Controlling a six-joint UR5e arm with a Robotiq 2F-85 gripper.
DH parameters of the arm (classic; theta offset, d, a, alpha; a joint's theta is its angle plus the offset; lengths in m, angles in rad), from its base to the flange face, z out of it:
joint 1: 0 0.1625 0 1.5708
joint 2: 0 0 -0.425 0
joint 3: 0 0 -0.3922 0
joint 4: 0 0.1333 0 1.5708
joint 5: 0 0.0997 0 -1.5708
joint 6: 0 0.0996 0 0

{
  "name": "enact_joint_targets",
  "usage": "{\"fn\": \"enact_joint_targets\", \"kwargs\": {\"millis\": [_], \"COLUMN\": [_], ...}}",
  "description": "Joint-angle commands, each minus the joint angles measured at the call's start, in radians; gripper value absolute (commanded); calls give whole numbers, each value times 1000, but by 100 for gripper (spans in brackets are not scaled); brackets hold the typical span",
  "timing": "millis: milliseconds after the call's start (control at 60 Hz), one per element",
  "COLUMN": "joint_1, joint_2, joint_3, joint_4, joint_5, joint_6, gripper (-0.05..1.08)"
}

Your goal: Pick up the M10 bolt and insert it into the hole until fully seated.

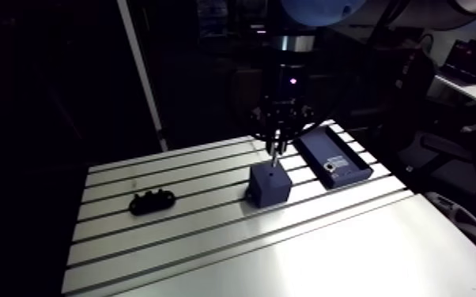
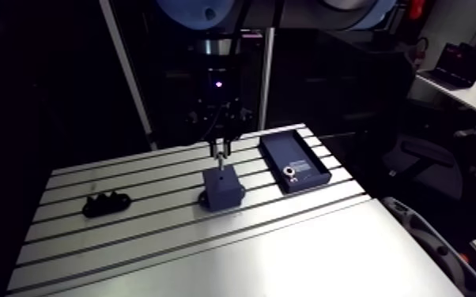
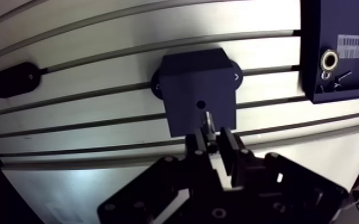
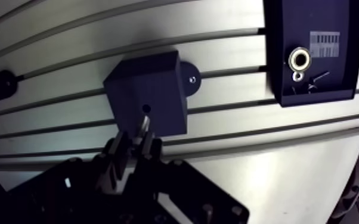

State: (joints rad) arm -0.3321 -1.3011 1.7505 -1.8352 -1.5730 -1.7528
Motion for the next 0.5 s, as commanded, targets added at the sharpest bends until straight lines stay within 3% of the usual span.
{"fn": "enact_joint_targets", "kwargs": {"millis": [17,500], "joint_1": [-1,1], "joint_2": [1,9], "joint_3": [2,1], "joint_4": [0,-3], "joint_5": [0,0], "joint_6": [-1,-1], "gripper": [108,108]}}
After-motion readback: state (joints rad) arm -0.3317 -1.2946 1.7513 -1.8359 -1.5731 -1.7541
